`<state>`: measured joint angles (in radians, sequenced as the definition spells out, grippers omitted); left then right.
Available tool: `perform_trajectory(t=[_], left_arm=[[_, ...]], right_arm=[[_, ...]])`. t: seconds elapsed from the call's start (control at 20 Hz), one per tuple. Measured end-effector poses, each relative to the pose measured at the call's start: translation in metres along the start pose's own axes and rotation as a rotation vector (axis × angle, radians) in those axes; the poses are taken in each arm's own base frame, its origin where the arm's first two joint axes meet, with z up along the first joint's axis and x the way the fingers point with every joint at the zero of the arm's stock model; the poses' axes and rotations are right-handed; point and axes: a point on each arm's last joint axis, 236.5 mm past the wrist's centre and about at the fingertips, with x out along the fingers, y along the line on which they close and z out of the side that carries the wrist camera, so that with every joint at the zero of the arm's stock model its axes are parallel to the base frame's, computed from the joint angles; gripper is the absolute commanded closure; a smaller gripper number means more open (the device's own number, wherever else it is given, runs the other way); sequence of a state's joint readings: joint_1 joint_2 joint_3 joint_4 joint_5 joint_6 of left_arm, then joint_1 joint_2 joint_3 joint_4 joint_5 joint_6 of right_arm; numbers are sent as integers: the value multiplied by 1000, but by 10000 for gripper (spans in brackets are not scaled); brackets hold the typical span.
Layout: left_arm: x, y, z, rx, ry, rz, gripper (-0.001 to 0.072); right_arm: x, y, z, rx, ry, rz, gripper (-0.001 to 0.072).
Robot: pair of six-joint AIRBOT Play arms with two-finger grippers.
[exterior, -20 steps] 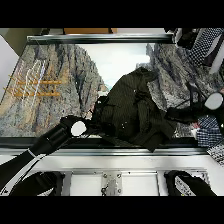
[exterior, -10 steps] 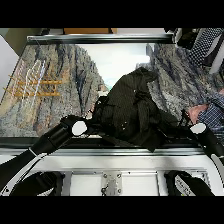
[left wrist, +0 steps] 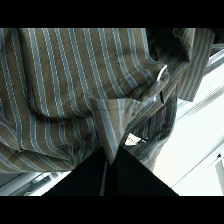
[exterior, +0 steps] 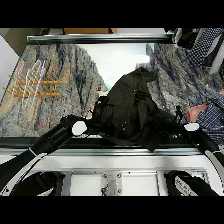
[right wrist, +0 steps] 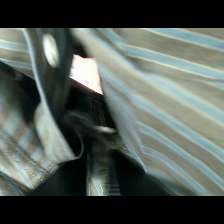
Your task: Fold the clothes and pants, and hang the long-sleeved shirts on hangers.
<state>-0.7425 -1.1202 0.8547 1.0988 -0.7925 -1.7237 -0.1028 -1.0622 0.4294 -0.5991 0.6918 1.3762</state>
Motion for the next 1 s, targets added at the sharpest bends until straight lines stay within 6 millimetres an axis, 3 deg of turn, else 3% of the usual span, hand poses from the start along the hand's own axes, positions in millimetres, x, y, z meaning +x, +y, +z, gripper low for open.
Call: perform_trajectory(t=[0.2, 0.3, 0.4, 0.55, 0.65, 0.75, 0.85, 1.0], left_arm=[[-9, 3, 15, -11, -25, 3, 690], [-33, -1, 46, 2, -81, -6, 691], [-74, -19, 93, 38, -190, -35, 691], [-163, -71, 161, 149, -411, -104, 691], [-236, -119, 191, 240, -578, -168, 690], [-307, -165, 202, 325, -733, -240, 690], [-370, -205, 200, 396, -874, -317, 691], [-442, -246, 185, 473, -1051, -423, 690]], right_arm=[[-18, 38, 28, -169, -39, 33, 691], [-48, 74, 52, -330, -68, 23, 691], [-97, 122, 77, -499, -119, 5, 691], [-199, 205, 96, -701, -268, 16, 692], [-273, 257, 94, -796, -418, 54, 692], [-343, 300, 80, -876, -572, 110, 692], [-403, 331, 58, -930, -711, 178, 692], [-469, 360, 25, -979, -882, 283, 692]])
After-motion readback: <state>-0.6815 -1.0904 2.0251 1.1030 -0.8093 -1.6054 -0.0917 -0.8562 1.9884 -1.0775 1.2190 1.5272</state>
